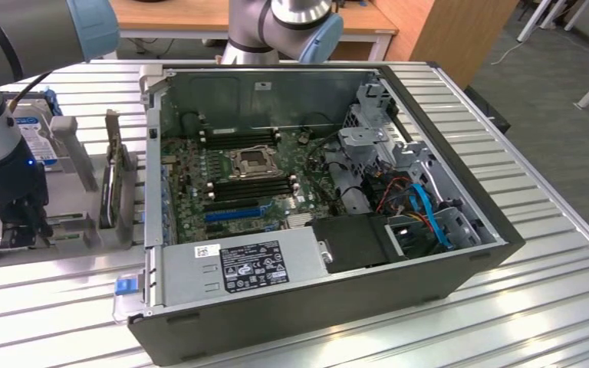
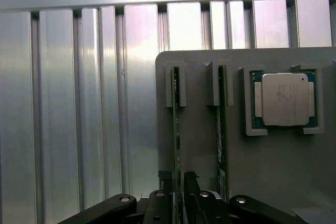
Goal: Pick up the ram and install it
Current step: 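Pick up the ram and move it above insertion slot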
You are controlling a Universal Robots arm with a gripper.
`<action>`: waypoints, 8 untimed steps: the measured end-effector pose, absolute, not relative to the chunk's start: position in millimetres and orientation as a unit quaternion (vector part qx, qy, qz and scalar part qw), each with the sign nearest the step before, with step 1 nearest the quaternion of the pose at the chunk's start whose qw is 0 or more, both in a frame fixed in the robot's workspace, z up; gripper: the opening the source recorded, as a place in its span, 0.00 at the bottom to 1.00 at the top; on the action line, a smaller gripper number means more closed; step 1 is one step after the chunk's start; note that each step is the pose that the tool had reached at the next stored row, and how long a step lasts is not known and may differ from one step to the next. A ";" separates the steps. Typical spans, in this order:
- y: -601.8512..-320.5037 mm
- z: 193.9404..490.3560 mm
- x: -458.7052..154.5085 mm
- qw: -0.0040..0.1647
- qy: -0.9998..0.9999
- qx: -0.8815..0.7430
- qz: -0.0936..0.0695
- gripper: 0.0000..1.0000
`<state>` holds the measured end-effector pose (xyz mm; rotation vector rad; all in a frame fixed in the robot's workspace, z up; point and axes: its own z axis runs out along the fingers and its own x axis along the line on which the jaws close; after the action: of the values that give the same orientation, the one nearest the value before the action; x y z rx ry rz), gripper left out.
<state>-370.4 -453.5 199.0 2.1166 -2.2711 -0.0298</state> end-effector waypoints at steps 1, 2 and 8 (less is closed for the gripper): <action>-453.5 199.0 -370.4 0.018 -0.731 0.682 -0.010 0.24; -453.5 198.9 -370.4 0.018 -0.731 0.682 -0.010 0.24; -453.9 199.0 -370.4 0.019 -0.731 0.682 -0.010 0.24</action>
<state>-370.4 -453.9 199.0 2.1166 -2.2710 -0.0298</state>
